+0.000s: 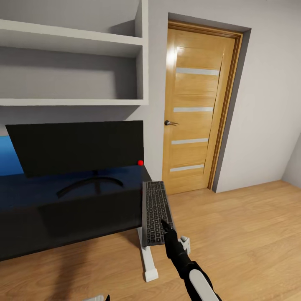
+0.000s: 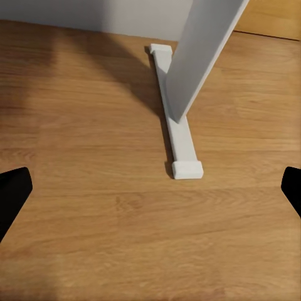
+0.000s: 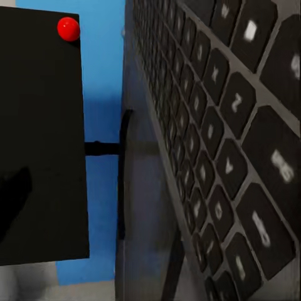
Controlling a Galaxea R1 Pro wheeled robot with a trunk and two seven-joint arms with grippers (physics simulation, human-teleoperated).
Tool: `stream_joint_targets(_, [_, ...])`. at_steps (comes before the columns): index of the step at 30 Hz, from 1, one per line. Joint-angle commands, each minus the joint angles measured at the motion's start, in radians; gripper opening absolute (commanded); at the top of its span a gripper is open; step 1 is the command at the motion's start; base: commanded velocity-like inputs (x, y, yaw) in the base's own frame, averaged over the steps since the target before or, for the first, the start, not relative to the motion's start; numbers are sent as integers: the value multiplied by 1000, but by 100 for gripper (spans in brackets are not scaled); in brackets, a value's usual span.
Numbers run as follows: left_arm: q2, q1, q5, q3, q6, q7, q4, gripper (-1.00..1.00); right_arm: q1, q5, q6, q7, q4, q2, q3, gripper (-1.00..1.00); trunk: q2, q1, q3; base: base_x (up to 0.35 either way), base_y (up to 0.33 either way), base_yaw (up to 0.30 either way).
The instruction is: In the bedroom, organize the workspace by keeping the computer under the desk, ensuring the monitor is on the desk, placing the keyboard on the desk next to the monitor, placing the mouse on the desk next to the keyboard, moving the folder from the swivel chair onto the desk next to the mouse, stacking the notebook on top of the folder with the pen on top of the notebook, and positioning the swivel chair next to the desk.
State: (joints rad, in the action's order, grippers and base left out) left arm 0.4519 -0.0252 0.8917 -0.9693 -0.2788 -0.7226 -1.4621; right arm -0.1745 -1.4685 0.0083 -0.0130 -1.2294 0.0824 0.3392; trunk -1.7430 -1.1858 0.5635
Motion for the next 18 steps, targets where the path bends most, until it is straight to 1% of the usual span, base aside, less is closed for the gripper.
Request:
stream_joint_targets(1, [1, 1, 8, -2, -6, -1, -1, 100, 0, -8, 1, -1, -1, 0, 0, 100, 0, 0, 1, 0, 0, 0])
stream_joint_targets(18, [1, 1, 9, -2, -6, -3, 1, 100, 0, -9, 1, 2, -1, -1, -2, 100, 0, 0, 1, 0, 0, 0])
